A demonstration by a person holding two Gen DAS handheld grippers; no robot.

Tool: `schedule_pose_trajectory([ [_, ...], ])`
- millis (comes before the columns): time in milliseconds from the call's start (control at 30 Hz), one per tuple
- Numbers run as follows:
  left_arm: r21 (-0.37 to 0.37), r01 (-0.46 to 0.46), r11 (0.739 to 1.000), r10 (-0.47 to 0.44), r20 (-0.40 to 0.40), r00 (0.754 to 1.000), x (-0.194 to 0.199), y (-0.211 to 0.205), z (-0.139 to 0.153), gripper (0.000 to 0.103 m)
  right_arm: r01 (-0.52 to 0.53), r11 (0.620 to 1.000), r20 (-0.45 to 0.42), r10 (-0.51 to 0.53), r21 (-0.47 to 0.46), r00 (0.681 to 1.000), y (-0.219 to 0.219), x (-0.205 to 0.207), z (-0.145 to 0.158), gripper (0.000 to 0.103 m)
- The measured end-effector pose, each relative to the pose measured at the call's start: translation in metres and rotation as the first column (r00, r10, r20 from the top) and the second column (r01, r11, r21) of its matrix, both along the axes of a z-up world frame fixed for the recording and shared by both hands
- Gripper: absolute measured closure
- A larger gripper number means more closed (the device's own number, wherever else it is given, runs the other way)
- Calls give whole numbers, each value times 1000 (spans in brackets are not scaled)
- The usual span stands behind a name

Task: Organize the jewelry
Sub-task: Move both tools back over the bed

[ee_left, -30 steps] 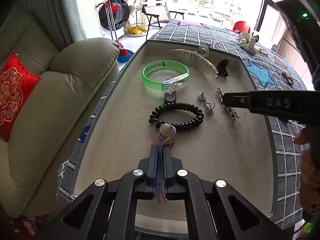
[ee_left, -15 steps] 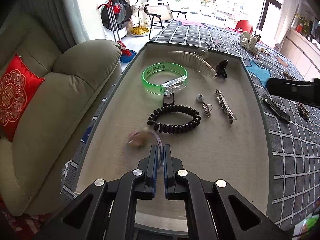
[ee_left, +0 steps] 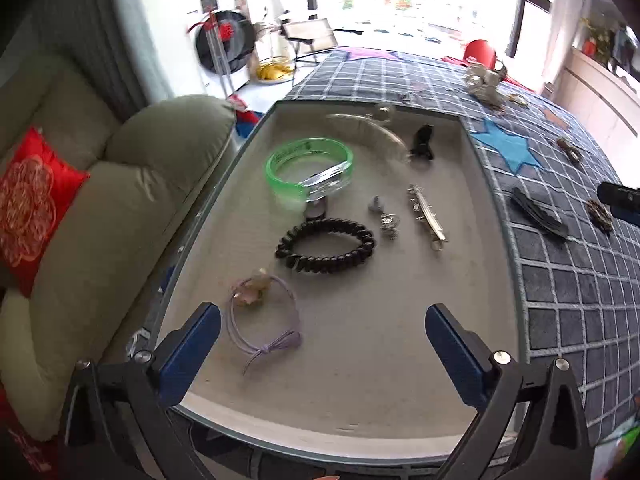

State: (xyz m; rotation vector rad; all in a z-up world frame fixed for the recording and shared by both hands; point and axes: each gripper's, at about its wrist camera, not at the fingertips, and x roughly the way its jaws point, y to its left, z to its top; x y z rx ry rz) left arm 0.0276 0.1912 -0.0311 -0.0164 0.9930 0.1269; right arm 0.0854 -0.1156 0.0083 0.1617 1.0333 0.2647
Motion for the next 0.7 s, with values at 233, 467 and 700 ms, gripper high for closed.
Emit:
schedule_pose_trajectory([
  [233, 16, -17, 1000, 16, 30, 999, 4, -7, 8, 0, 88, 996, 5, -88, -4, 996, -44, 9, -3, 23],
  [467, 19, 13, 1000, -15, 83, 996, 13, -32, 39, 0, 112, 993, 6, -112, 31, 994, -65, 43, -9, 24],
  [700, 1, 83, 997, -83, 91, 992, 31, -75, 49, 0, 118, 990, -43, -115, 80, 992, -68, 101, -32, 54],
])
